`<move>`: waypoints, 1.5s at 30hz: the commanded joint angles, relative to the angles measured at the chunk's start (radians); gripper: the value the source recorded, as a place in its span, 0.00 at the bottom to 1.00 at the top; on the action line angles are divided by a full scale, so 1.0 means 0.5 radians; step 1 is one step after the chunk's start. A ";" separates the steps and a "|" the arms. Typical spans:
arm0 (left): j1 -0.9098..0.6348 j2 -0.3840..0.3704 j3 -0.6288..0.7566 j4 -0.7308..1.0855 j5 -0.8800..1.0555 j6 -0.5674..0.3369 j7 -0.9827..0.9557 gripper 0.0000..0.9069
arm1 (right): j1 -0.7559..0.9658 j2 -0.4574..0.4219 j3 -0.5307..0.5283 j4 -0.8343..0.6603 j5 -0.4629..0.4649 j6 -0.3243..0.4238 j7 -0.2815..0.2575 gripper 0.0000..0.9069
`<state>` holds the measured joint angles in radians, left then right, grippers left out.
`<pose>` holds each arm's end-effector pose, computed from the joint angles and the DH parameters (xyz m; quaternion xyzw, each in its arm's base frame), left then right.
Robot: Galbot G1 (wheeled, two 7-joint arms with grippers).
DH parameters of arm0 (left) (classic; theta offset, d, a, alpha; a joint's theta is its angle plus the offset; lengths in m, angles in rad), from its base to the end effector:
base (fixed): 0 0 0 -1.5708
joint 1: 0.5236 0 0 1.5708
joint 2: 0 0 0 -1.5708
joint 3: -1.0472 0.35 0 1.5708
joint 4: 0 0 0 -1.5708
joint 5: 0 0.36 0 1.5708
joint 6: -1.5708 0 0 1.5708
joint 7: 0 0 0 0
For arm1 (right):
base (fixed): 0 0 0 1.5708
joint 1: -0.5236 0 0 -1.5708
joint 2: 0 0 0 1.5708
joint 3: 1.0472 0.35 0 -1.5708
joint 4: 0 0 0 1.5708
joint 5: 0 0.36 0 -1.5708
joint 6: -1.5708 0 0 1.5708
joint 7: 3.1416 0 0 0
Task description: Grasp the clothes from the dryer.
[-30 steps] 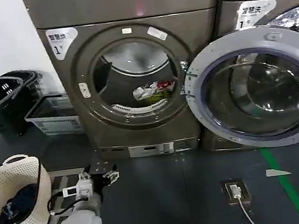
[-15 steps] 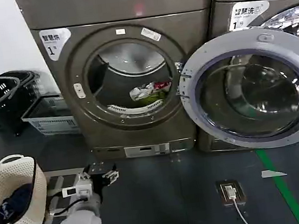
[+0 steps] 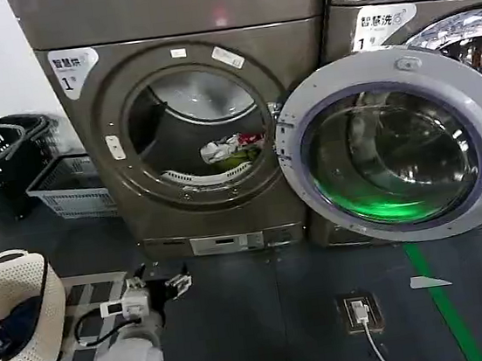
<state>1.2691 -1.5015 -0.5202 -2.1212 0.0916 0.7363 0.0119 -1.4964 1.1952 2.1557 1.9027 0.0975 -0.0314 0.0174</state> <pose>0.2638 0.0102 -0.2250 0.0151 -0.9767 -0.0728 0.2015 -0.0587 -0.4014 -0.0737 0.6192 0.6946 -0.3465 0.1181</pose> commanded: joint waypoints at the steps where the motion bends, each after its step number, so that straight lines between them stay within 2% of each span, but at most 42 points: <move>1: 0.003 0.003 0.001 -0.005 -0.009 0.098 0.000 1.00 | 0.006 0.005 0.023 0.012 0.078 0.015 0.075 1.00; 45: 0.032 0.007 0.003 -0.040 -0.021 0.098 0.030 1.00 | -0.044 0.019 0.080 -0.006 0.070 0.033 0.071 1.00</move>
<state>1.2846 -1.4987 -0.5171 -2.1401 0.0802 0.7364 0.0222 -1.5196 1.2060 2.1955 1.9001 0.1320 -0.0146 0.0529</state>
